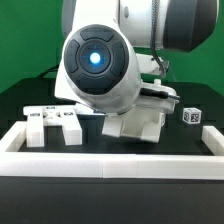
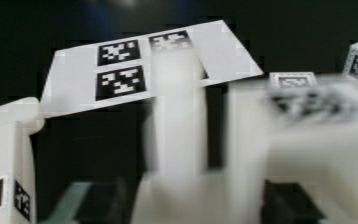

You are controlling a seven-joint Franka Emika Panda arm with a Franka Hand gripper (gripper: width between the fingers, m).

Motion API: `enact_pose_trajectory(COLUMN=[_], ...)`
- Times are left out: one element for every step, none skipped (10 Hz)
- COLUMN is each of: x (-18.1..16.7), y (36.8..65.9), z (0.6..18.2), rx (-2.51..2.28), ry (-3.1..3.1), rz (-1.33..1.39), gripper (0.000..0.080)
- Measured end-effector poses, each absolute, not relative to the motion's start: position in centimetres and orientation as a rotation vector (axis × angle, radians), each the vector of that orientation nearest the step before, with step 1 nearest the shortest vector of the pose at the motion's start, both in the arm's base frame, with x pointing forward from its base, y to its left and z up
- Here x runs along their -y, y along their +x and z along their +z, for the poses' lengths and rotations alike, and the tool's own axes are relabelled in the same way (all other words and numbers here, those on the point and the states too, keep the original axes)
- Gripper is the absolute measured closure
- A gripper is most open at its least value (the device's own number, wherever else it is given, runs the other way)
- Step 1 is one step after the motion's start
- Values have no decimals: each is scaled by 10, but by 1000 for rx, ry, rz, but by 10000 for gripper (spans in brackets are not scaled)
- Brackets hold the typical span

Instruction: Assemble chair

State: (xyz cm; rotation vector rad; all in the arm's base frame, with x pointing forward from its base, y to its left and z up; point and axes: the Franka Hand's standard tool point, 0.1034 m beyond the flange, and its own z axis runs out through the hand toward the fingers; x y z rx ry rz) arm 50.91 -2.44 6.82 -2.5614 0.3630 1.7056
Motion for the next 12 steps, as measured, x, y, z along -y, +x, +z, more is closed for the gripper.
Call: enact_pose_trajectory(x=[25, 25, 26, 26, 29, 33, 36, 40, 44, 47, 48, 48], y=[509, 510, 510, 511, 515, 520, 526, 534, 535, 536, 538, 538], z=[67, 66, 65, 66, 70, 79, 90, 102, 110, 114, 121, 125], rx=[-365, -366, -367, -361, -331, -299, -268, -255, -264, -275, -276, -276], ry=[-2563, -2568, -2570, -2573, -2583, -2601, -2617, -2642, -2639, -2635, -2642, -2645], rz=[1703, 1695, 1693, 1688, 1668, 1635, 1589, 1531, 1524, 1523, 1507, 1498], gripper=[269, 188, 188, 158, 158, 151, 151, 151, 151, 151, 151, 151])
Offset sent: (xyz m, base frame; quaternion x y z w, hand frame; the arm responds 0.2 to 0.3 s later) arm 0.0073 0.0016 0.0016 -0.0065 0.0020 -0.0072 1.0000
